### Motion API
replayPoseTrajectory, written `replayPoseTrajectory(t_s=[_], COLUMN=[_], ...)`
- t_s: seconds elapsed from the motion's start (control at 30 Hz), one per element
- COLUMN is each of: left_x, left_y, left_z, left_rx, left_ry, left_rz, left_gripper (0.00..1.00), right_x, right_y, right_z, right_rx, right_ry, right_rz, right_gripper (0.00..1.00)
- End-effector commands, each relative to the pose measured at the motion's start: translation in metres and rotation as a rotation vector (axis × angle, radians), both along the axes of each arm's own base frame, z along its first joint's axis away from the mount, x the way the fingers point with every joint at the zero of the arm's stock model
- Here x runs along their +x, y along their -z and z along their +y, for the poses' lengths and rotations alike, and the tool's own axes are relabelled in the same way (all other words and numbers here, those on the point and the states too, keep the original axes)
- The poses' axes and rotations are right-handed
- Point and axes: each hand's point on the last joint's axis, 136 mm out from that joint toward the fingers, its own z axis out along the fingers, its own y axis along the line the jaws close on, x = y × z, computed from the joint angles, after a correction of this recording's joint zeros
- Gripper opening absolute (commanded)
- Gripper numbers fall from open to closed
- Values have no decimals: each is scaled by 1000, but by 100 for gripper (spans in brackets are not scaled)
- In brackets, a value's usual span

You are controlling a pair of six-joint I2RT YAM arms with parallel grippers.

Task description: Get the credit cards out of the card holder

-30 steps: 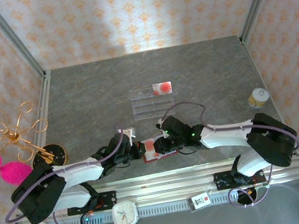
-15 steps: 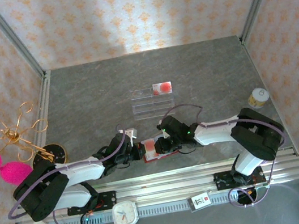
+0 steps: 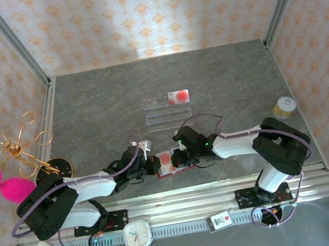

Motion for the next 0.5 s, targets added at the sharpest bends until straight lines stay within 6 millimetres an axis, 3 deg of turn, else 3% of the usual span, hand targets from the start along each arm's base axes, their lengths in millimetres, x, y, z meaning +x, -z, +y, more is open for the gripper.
replayPoseTrajectory(t_s=[0.0,0.17,0.33,0.43,0.47], left_x=[-4,6,6,-2,-4], left_y=[8,-8,-35,-34,-29], left_z=[8,6,-17,-32,-33], left_rx=[49,24,-44,-24,-13], left_ry=[11,8,67,114,121], left_rz=[15,-33,-80,-78,-63], left_gripper=[0,0,0,4,6], right_x=[8,9,9,9,9], right_y=[10,8,2,-1,-1], right_z=[-28,-33,-30,-25,-24], right_rx=[-97,-102,-78,-60,-54], right_ry=[105,127,119,98,97], right_rz=[-25,-36,-49,-51,-49], right_gripper=[0,0,0,1,5])
